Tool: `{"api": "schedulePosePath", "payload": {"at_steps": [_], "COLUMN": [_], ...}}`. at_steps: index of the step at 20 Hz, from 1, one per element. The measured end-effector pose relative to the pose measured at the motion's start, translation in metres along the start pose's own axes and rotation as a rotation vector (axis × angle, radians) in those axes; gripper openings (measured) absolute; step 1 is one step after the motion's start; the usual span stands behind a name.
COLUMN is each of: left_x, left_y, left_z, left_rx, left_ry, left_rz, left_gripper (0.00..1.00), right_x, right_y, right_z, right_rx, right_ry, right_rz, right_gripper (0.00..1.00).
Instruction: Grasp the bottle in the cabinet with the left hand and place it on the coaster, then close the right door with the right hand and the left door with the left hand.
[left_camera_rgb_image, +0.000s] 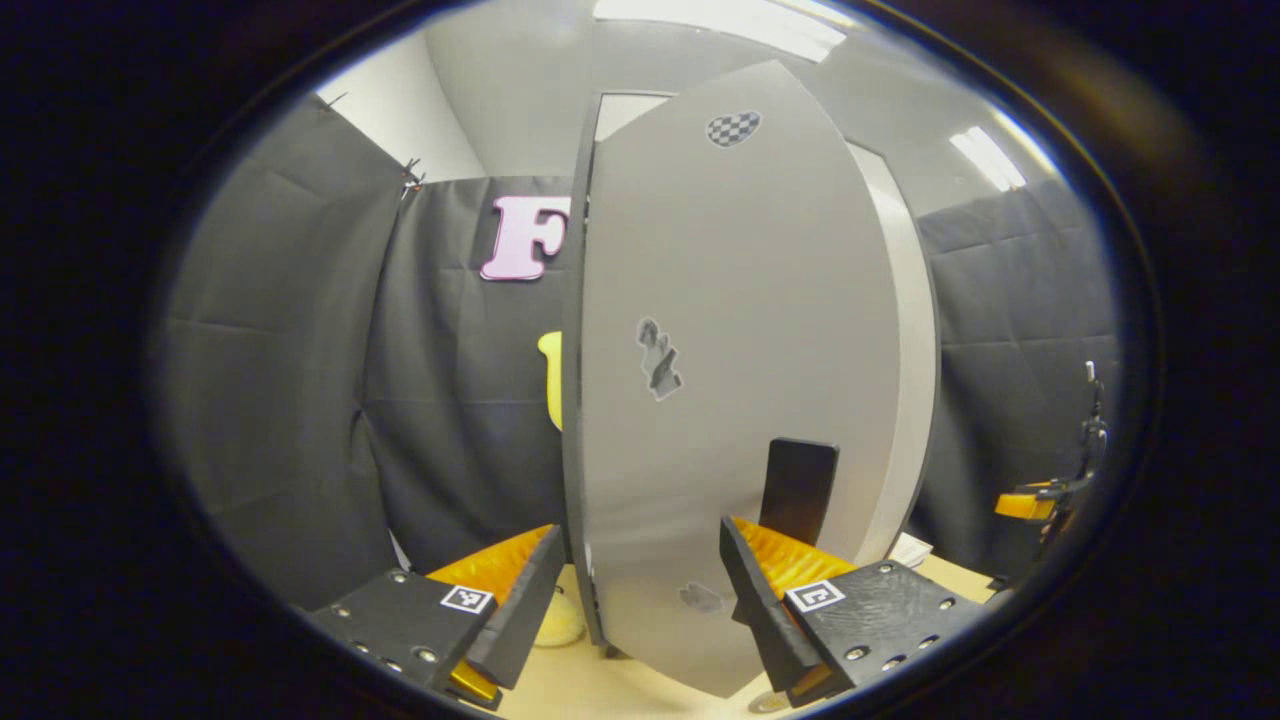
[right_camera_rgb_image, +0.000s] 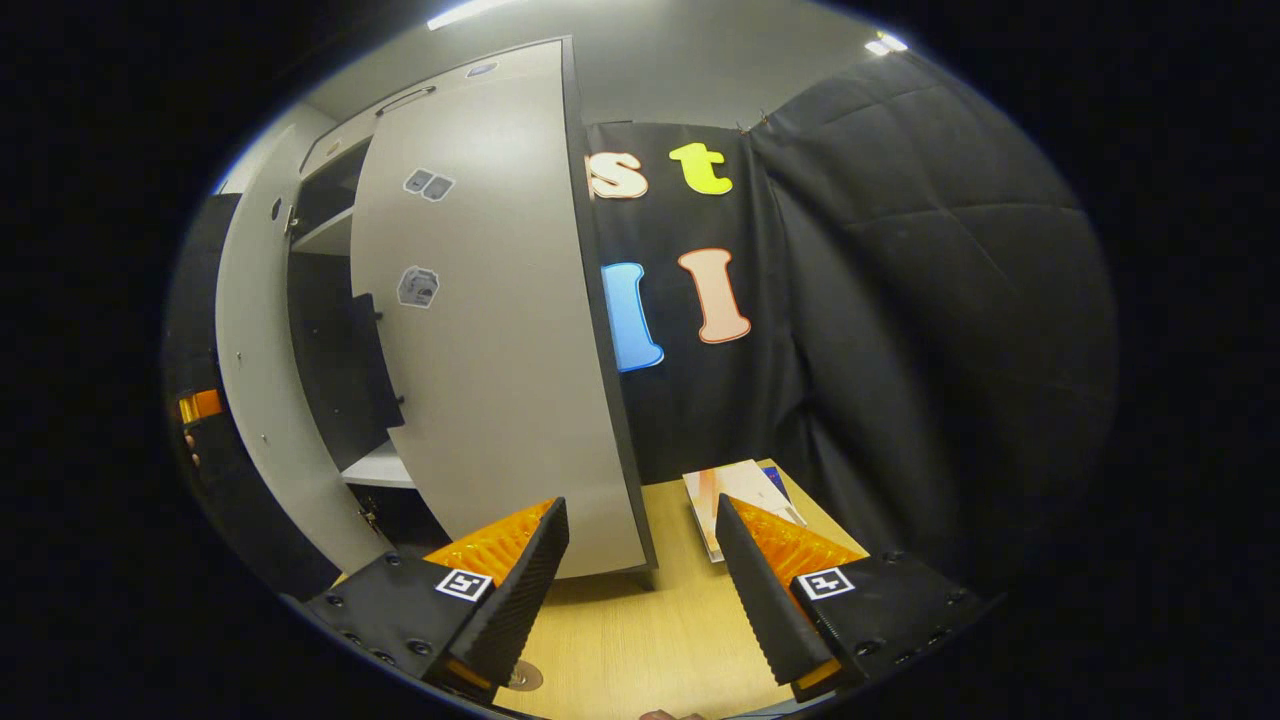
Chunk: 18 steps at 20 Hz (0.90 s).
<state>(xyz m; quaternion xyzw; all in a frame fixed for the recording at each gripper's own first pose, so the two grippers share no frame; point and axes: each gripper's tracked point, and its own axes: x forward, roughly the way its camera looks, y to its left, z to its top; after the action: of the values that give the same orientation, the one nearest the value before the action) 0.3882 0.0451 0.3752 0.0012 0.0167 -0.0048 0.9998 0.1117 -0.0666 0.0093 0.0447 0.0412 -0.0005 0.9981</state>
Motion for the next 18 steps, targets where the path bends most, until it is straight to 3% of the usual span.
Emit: {"api": "schedulePosePath", "payload": {"at_steps": [3, 6, 13, 16, 18], "left_x": [0.015, 0.015, -0.044, -0.070, -0.092], "left_y": [-0.038, -0.045, -0.063, -0.056, -0.050], "left_z": [0.005, 0.021, 0.023, 0.008, 0.001], "left_rx": [0.036, -0.026, -0.138, -0.169, -0.156], "left_ry": [-0.016, -0.070, -0.102, -0.086, -0.078], "left_rz": [0.005, 0.064, 0.080, 0.128, 0.163], "left_gripper": [0.90, 0.90, 0.89, 0.90, 0.90], "right_x": [-0.004, -0.012, -0.025, -0.022, -0.021], "right_y": [-0.010, -0.023, -0.048, -0.046, -0.040], "right_z": [0.000, 0.003, -0.019, -0.024, -0.017], "right_rx": [0.011, 0.004, 0.008, 0.021, 0.011], "right_ry": [0.001, -0.009, 0.042, 0.072, 0.059], "right_rz": [0.004, 0.001, 0.035, 0.087, 0.113], "right_gripper": [0.95, 0.95, 0.95, 0.92, 0.95]}}
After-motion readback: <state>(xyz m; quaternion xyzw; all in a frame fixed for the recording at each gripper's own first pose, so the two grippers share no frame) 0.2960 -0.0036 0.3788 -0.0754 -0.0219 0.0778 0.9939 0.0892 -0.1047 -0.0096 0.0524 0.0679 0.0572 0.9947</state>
